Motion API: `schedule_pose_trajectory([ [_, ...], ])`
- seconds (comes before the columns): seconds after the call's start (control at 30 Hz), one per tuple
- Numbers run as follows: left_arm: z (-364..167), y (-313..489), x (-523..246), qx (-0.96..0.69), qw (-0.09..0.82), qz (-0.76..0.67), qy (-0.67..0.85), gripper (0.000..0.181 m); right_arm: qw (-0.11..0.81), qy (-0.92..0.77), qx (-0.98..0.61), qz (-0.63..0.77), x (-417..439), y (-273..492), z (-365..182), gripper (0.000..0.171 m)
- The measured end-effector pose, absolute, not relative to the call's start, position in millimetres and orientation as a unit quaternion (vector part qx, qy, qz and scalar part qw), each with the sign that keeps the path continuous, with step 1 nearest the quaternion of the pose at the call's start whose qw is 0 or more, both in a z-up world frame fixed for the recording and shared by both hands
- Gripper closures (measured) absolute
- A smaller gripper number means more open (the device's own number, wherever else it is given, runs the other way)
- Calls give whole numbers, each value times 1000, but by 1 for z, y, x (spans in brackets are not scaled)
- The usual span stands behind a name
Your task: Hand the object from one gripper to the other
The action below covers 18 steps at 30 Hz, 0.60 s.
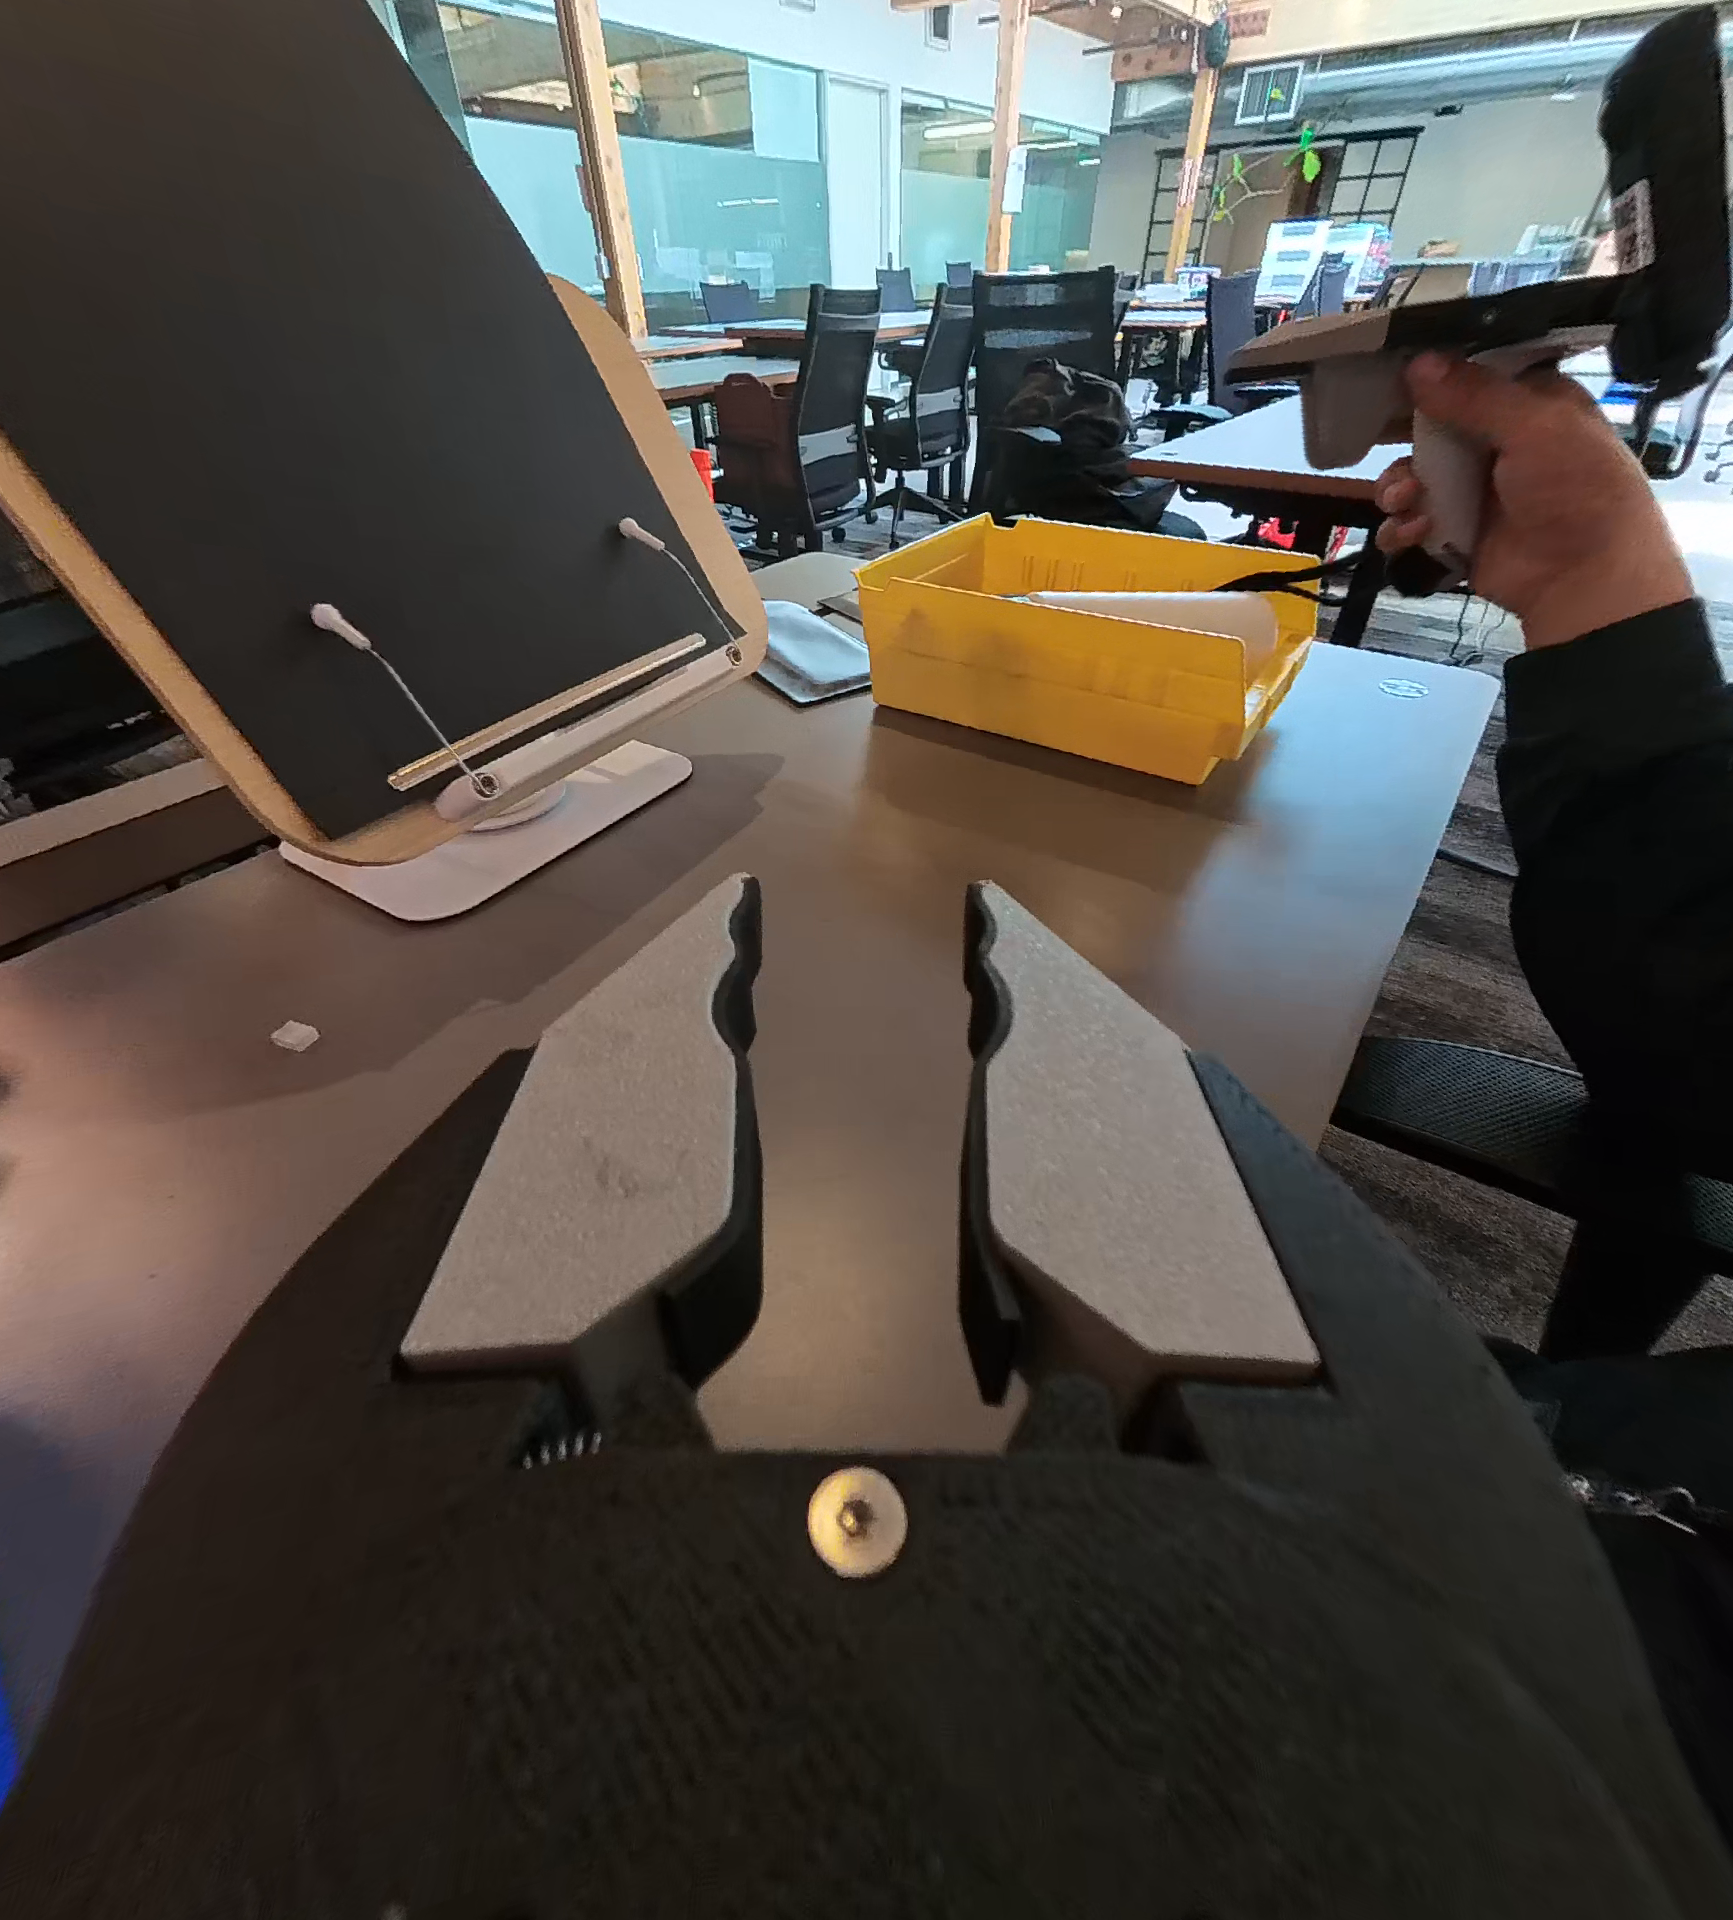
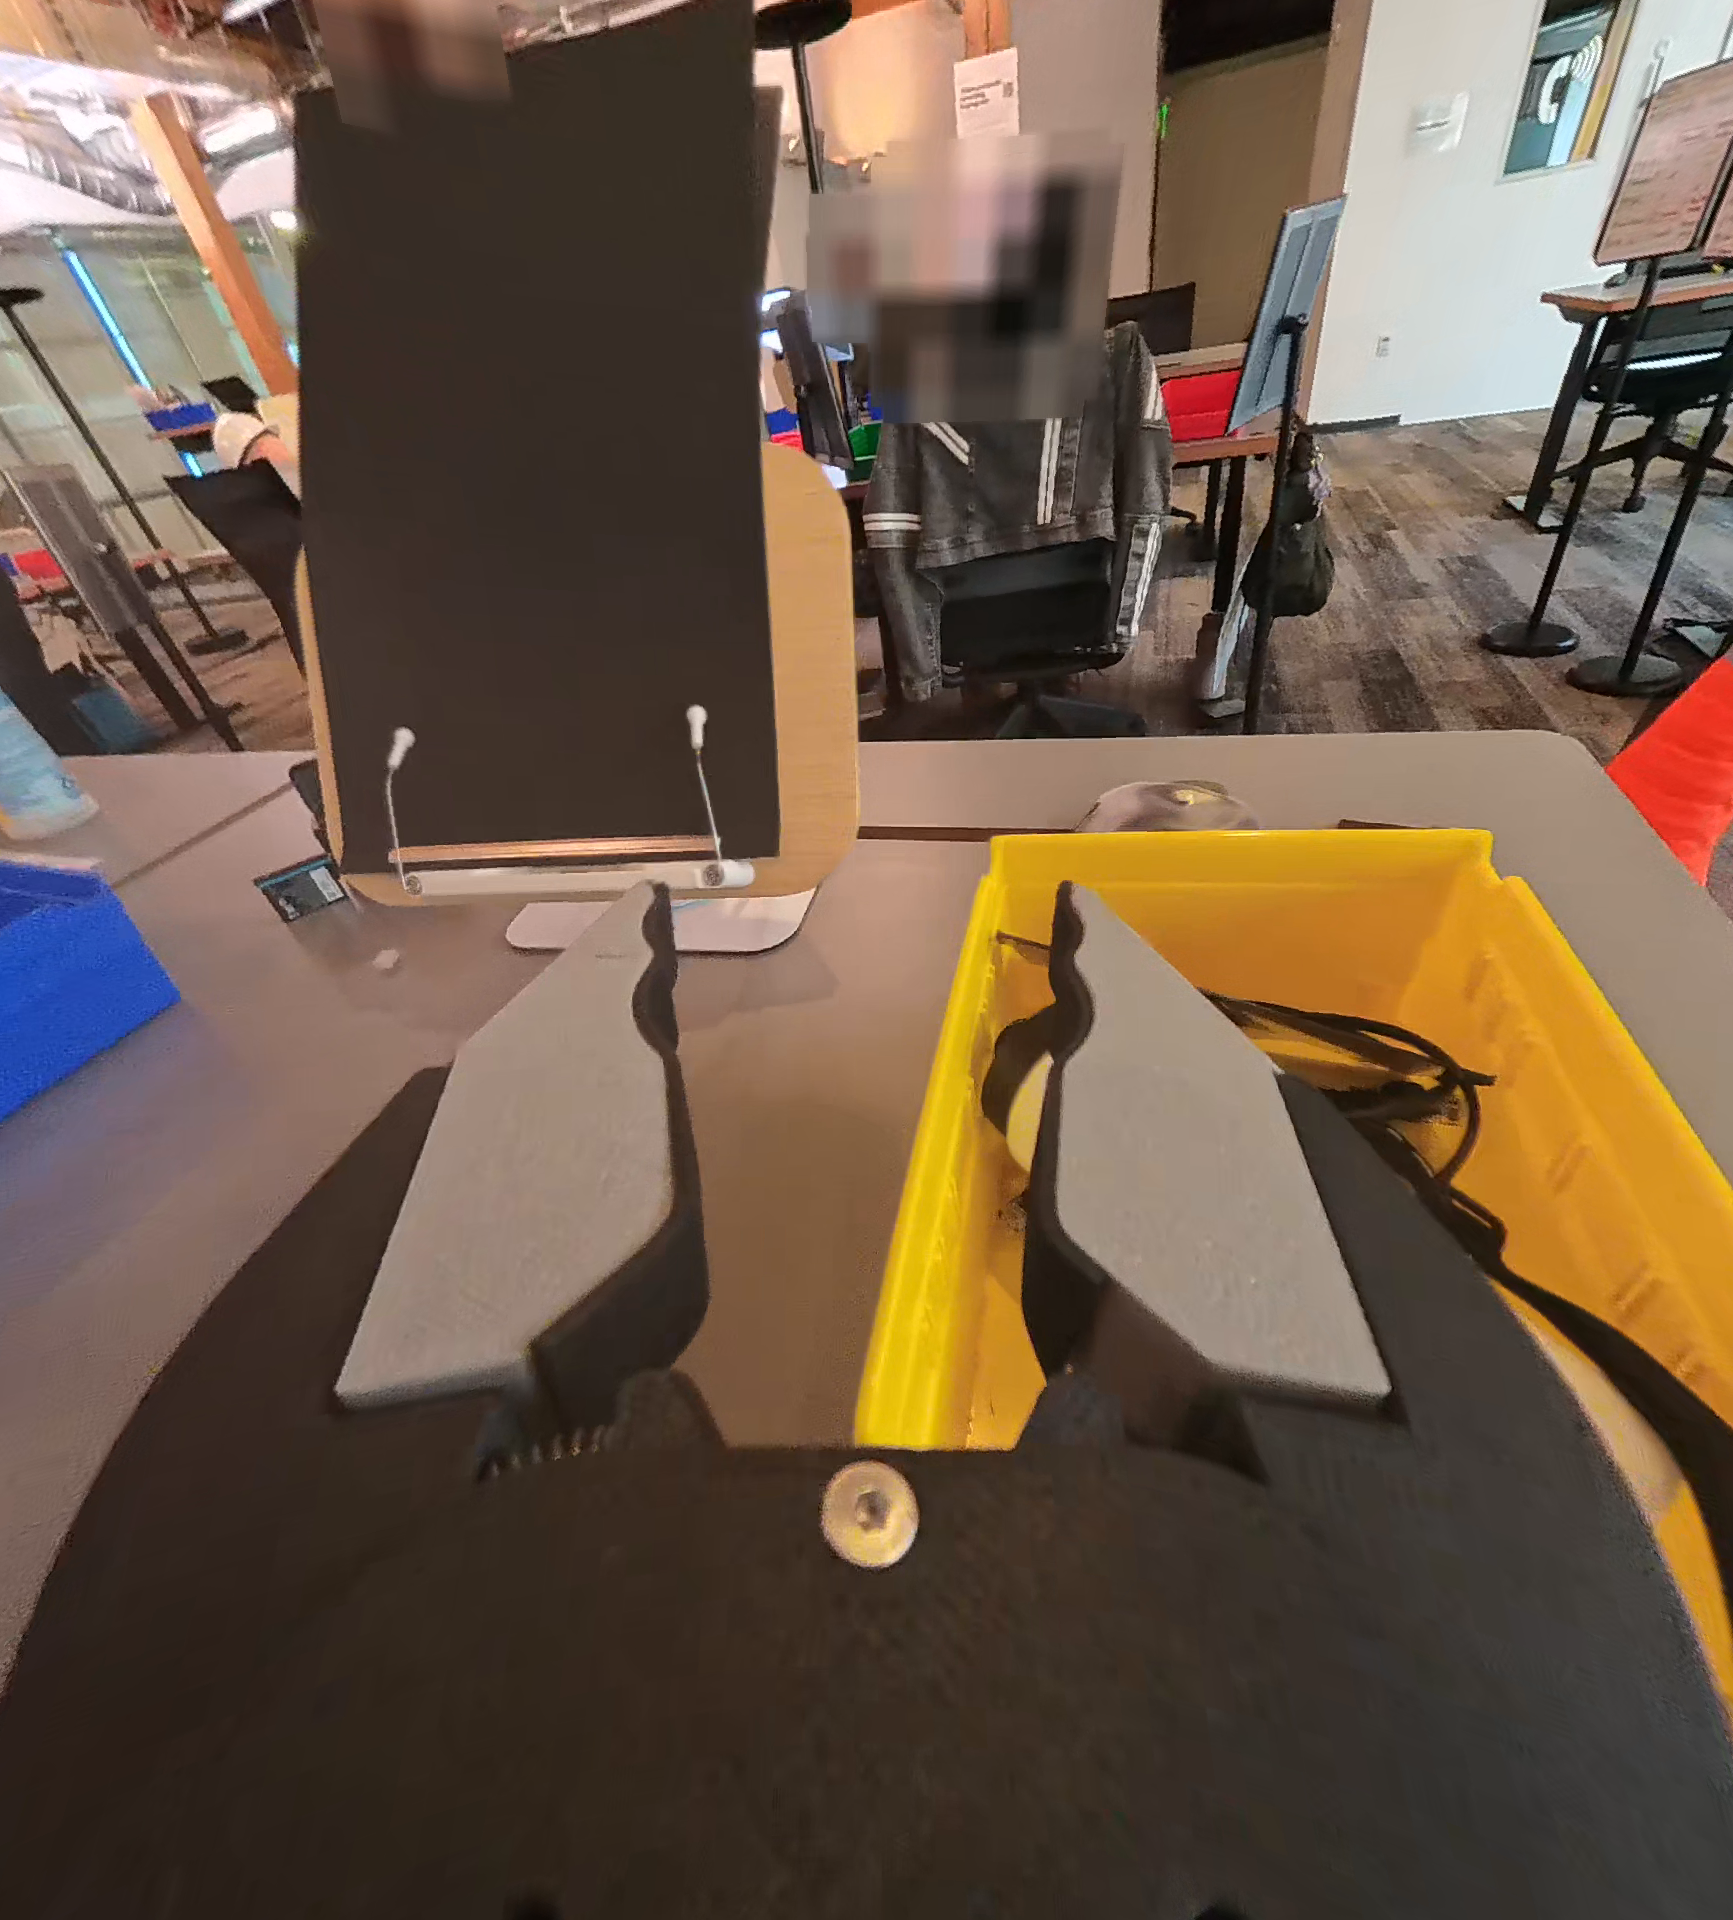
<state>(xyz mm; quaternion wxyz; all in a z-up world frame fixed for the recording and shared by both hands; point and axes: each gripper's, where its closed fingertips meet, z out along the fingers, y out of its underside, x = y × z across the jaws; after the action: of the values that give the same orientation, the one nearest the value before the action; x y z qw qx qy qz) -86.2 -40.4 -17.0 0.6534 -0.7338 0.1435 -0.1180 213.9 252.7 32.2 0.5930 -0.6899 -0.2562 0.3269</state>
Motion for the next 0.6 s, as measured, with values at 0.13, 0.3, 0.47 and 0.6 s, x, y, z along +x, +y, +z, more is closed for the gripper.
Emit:
schedule_pose_trajectory([
  [0.13, -16, -42, -89, -732, 656, -117, 141, 145, 585, -278, -696, 310, 198, 252, 25, 102],
  [0.3, -14, -42, -89, -731, 658, -115, 141, 145, 581, -292, -697, 302, 188, 250, 21, 101],
  [0.47, -16, -41, -88, -733, 655, -115, 141, 145, 583, -294, -695, 302, 186, 250, 22, 103],
  [0.6, -18, -39, -89, -734, 656, -110, 140, 145, 585, -295, -692, 303, 186, 248, 24, 104],
])
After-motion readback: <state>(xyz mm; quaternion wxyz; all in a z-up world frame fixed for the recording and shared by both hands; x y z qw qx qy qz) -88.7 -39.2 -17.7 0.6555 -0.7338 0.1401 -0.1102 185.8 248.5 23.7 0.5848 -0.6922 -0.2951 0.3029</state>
